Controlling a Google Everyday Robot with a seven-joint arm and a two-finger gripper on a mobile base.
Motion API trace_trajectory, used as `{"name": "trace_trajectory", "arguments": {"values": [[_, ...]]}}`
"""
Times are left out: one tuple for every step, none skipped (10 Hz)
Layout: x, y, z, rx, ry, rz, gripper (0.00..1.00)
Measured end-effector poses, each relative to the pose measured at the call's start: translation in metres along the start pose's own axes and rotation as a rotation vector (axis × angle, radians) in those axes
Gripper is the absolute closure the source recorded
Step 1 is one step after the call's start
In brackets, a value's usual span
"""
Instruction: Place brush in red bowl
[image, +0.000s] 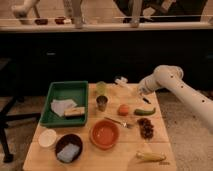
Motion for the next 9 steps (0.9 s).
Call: {"name": "trace_trajectory", "arguments": {"values": [[-0.005, 0.018, 0.001, -0.025, -0.002, -0.035, 1.00], [-0.008, 0.034, 0.001, -0.044, -0.004, -0.064, 1.00], [-0.011, 0.046, 0.001, -0.064, -0.006, -0.093, 1.00], [-0.012, 0.056, 0.000, -0.079, -0.008, -0.115, 1.00], [-0.013, 0.068, -0.002, -0.097, -0.013, -0.140, 1.00], [-0.014, 0.081, -0.005, -0.113, -0.019, -0.164, 1.00], [-0.013, 0.092, -0.008, -0.126, -0.026, -0.182, 1.00], [-0.011, 0.102, -0.011, -0.140, -0.034, -0.191, 1.00], [-0.010, 0.107, -0.014, -0.142, -0.036, -0.194, 1.00]]}}
